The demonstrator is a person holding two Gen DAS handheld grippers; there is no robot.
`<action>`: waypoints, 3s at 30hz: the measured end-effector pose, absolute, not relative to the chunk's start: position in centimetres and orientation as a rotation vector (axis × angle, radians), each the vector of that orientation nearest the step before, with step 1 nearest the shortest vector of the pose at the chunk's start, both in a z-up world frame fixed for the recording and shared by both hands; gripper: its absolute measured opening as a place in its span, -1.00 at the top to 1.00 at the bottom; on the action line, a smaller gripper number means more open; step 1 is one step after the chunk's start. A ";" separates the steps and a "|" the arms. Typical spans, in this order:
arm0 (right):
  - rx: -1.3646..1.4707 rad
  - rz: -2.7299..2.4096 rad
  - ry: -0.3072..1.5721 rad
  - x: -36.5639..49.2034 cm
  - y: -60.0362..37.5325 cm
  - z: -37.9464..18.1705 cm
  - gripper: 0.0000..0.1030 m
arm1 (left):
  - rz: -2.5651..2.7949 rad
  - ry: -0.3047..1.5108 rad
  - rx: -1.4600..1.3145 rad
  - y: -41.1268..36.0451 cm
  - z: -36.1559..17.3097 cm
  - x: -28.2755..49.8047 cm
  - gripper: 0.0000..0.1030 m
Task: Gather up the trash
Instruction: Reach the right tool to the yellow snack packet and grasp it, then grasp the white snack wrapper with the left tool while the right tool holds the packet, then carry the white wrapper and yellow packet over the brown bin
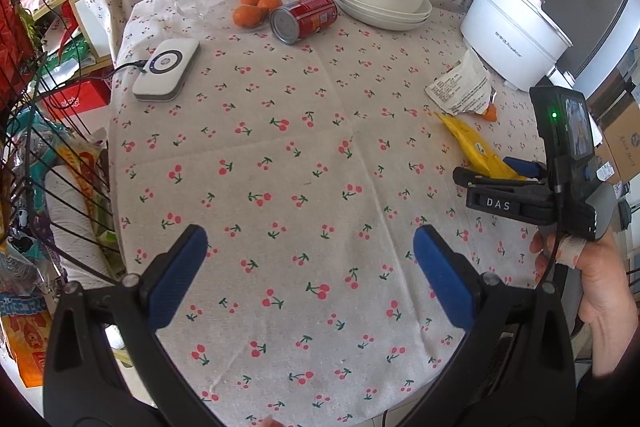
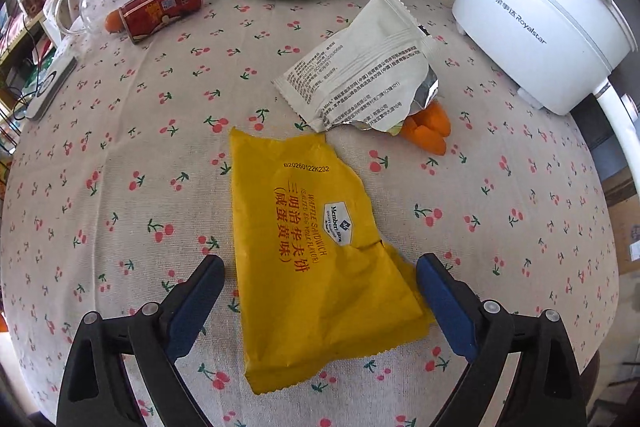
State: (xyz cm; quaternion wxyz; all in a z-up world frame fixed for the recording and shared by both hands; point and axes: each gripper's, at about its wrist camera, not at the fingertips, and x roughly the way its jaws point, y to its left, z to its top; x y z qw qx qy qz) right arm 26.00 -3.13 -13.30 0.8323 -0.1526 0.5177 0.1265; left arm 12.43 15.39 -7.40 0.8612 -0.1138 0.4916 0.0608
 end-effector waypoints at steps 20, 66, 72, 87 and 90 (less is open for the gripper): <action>-0.097 0.265 1.056 19.7 -18.2 -6.3 -0.16 | -0.016 1.018 -0.099 7.0 -6.9 16.8 -0.99; 0.058 0.162 1.047 15.0 -30.7 -5.3 -0.17 | -0.201 1.028 -0.083 0.1 -8.0 17.7 -0.02; 0.082 0.151 1.068 12.1 -32.6 -5.8 -0.17 | -0.247 1.018 -0.045 -2.7 -7.8 14.7 -0.02; 0.167 0.026 1.098 9.3 -41.1 -8.0 -0.18 | -0.461 1.039 -0.024 -14.8 -8.9 14.2 -0.02; 0.173 -0.006 1.110 8.9 -42.9 -8.8 -0.19 | -0.522 1.045 -0.006 -18.1 -9.4 14.1 -0.02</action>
